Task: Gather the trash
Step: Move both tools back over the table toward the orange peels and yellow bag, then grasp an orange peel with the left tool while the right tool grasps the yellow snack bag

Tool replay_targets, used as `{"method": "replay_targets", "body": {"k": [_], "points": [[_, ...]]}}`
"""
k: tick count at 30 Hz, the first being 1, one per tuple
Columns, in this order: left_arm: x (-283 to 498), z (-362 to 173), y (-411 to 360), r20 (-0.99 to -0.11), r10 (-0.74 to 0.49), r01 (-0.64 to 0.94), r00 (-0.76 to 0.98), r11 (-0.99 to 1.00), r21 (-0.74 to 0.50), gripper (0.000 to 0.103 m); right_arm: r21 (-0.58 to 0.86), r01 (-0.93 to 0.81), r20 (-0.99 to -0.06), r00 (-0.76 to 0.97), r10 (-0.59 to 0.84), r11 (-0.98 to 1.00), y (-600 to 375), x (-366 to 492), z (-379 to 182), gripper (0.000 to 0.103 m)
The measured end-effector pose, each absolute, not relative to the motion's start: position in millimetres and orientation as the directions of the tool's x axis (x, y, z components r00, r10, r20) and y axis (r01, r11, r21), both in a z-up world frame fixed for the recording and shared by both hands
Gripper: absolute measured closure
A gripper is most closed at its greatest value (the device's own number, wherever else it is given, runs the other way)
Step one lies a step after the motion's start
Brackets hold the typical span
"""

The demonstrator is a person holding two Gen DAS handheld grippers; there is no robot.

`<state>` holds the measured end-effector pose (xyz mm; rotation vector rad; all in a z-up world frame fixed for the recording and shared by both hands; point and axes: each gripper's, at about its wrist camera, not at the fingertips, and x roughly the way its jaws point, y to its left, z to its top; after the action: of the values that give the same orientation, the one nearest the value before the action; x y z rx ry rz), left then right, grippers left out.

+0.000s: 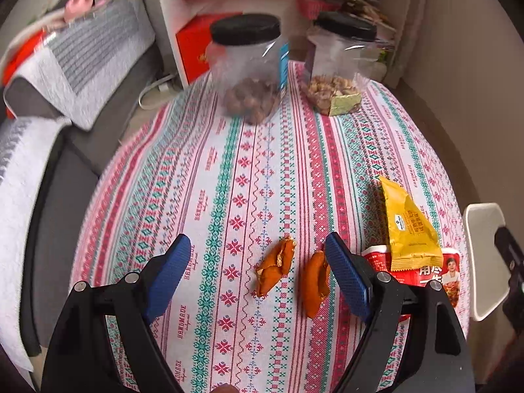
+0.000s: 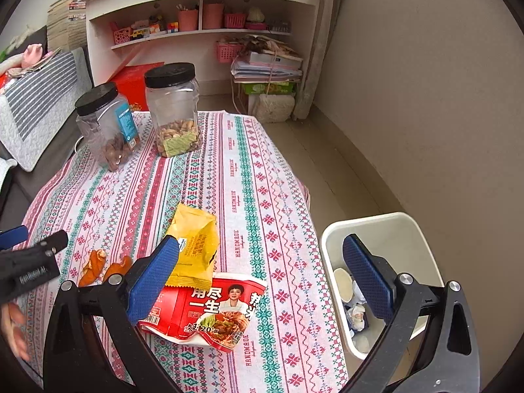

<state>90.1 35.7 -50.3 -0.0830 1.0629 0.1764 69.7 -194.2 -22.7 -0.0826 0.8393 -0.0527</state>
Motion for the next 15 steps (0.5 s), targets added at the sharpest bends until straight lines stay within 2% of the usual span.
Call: {"method": "replay_targets", "body": {"k": [6,11,15], "points": [[107,-77,46,-0.924,0.074,-0.182,0.375,0.983,0.005,0.021,-0.096,-0.003,-0.759,0.647,-0.071,0.995,-196,72,-27,0.007],[114,-111,35,-0.951,0.086,-0.150,0.297,0.988,0.043,0.022,-0.103,-0.011,-0.773,0.630,-0.073,0.995,-197,75,-30,0.007],[117,-125,31,-0.953,0.109,-0.137,0.282,0.988,0.072,0.027,-0.072,0.003,-0.798,0.600,-0.060,0.997,-203,84,-36,0.007]]}}
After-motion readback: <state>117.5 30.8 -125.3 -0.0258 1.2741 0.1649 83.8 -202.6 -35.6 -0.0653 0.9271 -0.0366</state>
